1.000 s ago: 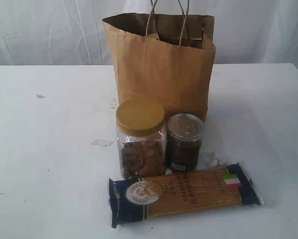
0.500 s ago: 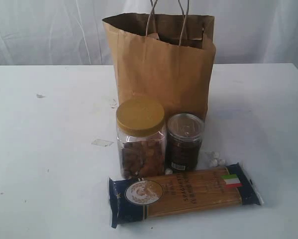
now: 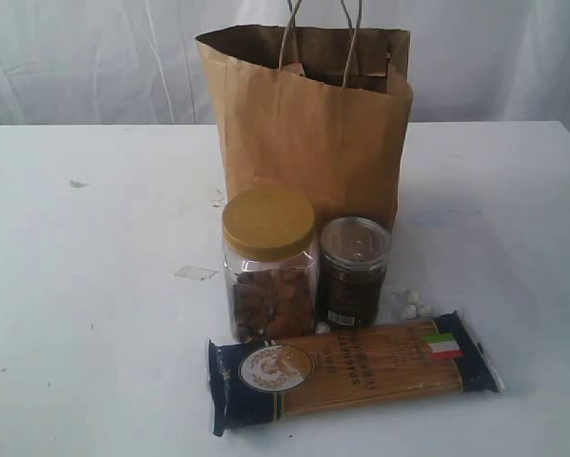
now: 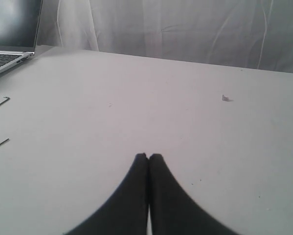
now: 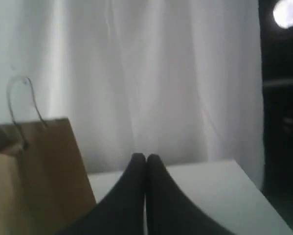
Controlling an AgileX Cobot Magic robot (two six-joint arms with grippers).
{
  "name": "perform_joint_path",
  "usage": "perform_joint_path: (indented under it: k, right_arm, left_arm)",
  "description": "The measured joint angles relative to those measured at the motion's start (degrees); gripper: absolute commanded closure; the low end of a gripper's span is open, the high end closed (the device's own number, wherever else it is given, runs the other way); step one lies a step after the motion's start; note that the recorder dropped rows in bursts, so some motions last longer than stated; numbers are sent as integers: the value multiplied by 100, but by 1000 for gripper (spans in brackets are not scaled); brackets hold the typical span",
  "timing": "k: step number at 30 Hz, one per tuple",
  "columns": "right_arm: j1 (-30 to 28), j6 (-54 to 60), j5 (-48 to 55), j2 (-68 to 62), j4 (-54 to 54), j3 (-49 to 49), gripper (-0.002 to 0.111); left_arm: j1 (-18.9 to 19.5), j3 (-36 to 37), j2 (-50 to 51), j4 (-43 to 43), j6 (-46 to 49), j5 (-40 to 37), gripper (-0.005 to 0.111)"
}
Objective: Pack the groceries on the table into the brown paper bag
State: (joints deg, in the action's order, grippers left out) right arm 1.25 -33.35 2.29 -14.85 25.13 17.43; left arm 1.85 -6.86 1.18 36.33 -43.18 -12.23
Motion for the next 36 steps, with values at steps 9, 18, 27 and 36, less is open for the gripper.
perform_joint_path:
  k: [9,18,27,36]
  right_arm:
    - [298,867,1695,-2283,-124,657,108]
    - [1265,3281,2474,-3227,-1764,1148,108]
    - [1729,4428,2577,-3587,-2738,1151,108]
    - [1914,4851,2767,-3591,-3111,1151,108]
  left_arm:
    - [0,0,0,0,0,0,107]
    - [0,0,0,0,0,0,107]
    - [0,0,0,0,0,0,107]
    - [0,0,0,0,0,0,107]
